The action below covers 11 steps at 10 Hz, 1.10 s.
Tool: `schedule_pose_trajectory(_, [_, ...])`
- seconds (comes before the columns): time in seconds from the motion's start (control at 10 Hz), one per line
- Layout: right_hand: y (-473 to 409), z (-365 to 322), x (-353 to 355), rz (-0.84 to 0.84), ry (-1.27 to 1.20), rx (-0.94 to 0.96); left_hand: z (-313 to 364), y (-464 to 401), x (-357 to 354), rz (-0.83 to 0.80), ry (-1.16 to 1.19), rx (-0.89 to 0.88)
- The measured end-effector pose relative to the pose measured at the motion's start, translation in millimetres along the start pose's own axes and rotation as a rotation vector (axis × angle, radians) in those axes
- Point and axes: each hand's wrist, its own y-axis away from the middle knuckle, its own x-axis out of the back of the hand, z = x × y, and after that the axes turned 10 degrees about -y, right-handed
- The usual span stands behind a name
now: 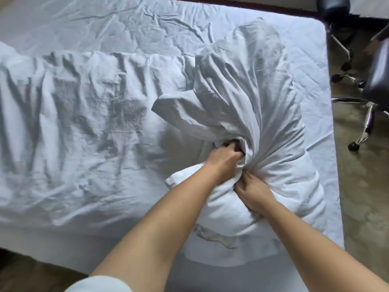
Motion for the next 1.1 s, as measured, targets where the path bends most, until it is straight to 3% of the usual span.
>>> schedule_pose_trajectory(0.1, [-0.5, 10.5, 1.2, -0.021, 0.053, 0.001, -17.0, 4.0, -24.0, -0.001, 0.009, 0.071])
schedule_pose_trajectory(0.2, [0.3, 9.6, -3.0, -0.038, 0.088, 0.048, -31.4, 11.1, -45.8, 0.031, 0.237, 0.452])
schedule_pose_trajectory(0.3, [-0.7, 10.5, -6.4, -0.029, 0.07, 0.073, -34.7, 12.5, -60.9, 0.061, 0.74, 0.788])
schedule_pose_trajectory(0.4, [2.2, 15.9, -4.7, -0.016, 0.024, 0.085, -37.1, 8.3, -58.8, 0.073, 1.254, 0.826])
schedule_pose_trajectory(0.5, [12.5, 19.0, 2.4, 0.019, -0.052, 0.096, -30.5, 8.6, -37.9, 0.046, 1.208, 0.797])
schedule_pose_trajectory(0.6, [27.7, 7.2, 17.8, 0.029, -0.169, 0.067, -15.4, 17.9, -3.9, 0.136, 1.132, 0.726])
schedule_pose_trajectory(0.7, [37.3, -20.1, 37.7, 0.054, -0.106, 0.048, -14.3, 36.3, 40.8, 0.138, 1.089, 0.651])
schedule_pose_trajectory(0.8, [47.6, -57.7, 50.1, 0.087, 0.037, 0.102, -42.6, 55.2, 96.0, 0.004, 1.498, 0.498])
schedule_pose_trajectory(0.9, [55.5, -96.4, 55.2, 0.074, -0.004, 0.153, -65.2, 86.8, 149.7, -0.142, 1.831, 0.342])
schedule_pose_trajectory(1.0, [57.4, -137.7, 55.2, 0.076, -0.084, 0.206, -84.0, 133.0, 182.9, 0.264, 0.869, 0.499])
schedule_pose_trajectory(1.1, [55.1, -184.7, 44.1, 0.103, -0.103, 0.27, -106.9, 167.0, 206.5, 0.472, 0.767, 0.463])
